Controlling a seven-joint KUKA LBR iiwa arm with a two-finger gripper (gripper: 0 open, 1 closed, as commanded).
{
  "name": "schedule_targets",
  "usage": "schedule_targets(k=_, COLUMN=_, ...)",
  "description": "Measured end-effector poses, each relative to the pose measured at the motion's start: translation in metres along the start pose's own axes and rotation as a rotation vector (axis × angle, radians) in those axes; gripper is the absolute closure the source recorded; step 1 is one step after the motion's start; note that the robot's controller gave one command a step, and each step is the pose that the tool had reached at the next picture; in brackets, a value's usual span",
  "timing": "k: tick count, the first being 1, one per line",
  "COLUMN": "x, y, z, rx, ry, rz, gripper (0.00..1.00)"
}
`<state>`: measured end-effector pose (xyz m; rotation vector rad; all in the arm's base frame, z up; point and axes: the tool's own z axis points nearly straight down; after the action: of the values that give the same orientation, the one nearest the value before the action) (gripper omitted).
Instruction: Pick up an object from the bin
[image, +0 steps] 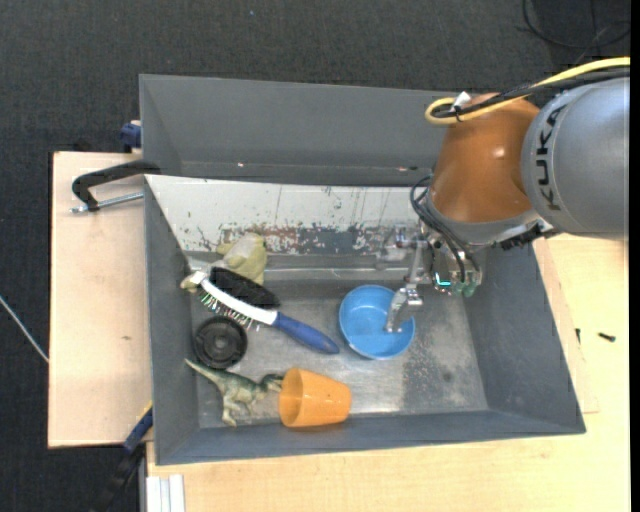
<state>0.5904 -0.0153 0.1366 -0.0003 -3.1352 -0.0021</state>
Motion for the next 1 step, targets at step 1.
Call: schedule_targets(k=1, x=-0.0010, y=-0.0023, z=0.0604, rx=0.001, ry=-0.004, rz=-0.103, gripper=0.00)
